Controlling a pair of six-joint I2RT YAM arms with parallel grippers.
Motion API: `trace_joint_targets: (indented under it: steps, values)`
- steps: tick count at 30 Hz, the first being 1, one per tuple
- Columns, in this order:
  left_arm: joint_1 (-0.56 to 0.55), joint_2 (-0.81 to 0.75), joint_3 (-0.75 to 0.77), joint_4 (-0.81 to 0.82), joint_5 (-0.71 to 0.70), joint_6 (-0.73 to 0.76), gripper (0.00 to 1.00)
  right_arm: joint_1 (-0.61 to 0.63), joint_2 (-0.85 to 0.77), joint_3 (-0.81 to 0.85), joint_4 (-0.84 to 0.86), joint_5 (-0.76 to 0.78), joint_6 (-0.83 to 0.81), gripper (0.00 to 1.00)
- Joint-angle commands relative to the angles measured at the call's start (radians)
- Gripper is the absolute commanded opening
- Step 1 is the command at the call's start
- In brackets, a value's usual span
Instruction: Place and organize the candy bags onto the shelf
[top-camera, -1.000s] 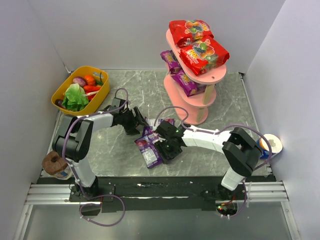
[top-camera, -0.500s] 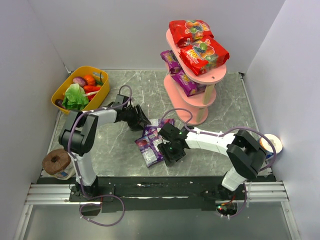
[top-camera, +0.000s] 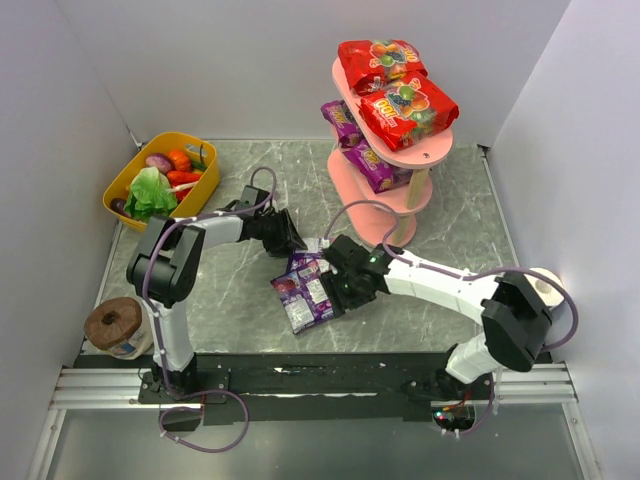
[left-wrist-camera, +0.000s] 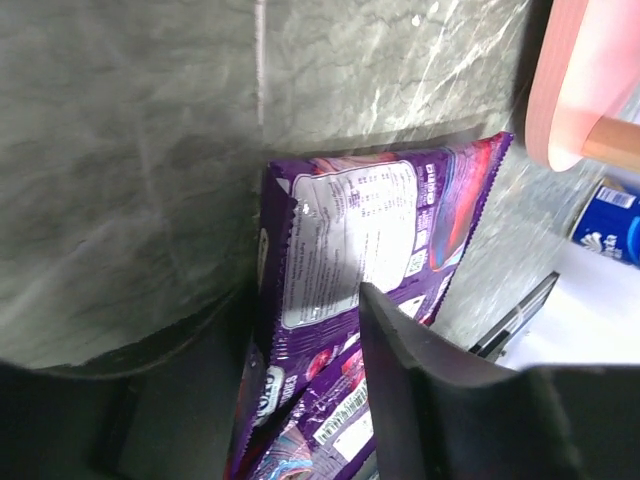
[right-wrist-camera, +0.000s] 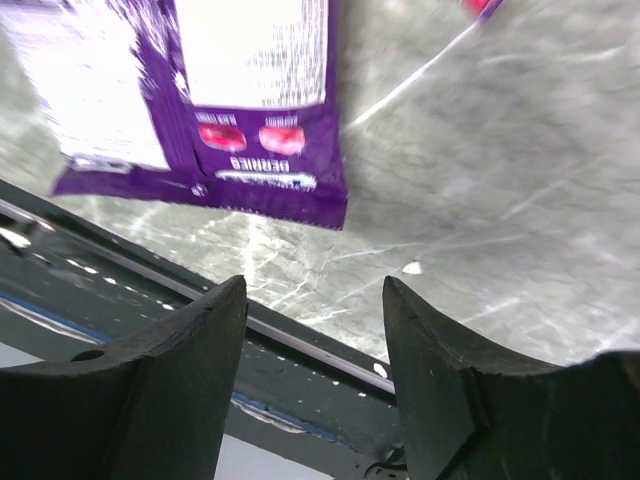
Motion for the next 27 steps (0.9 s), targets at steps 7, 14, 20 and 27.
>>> trace_joint_targets:
  steps: [7,14,20,27]
  values:
    - [-0.036,0.044,-0.011,-0.098,-0.109,0.038,0.12,-0.056,-0.145,0.151,-0.091,0.095,0.019,0.64]
    - [-0.016,0.004,0.0,-0.044,-0.056,-0.032,0.01,-0.077,-0.236,0.249,-0.143,0.15,0.015,0.65]
    - [0.023,-0.074,0.002,0.085,0.001,-0.118,0.01,-0.1,-0.331,0.303,-0.146,0.201,0.017,0.66]
    - [0.04,-0.123,0.026,0.283,0.061,-0.238,0.01,-0.128,-0.438,0.346,-0.128,0.257,-0.001,0.68]
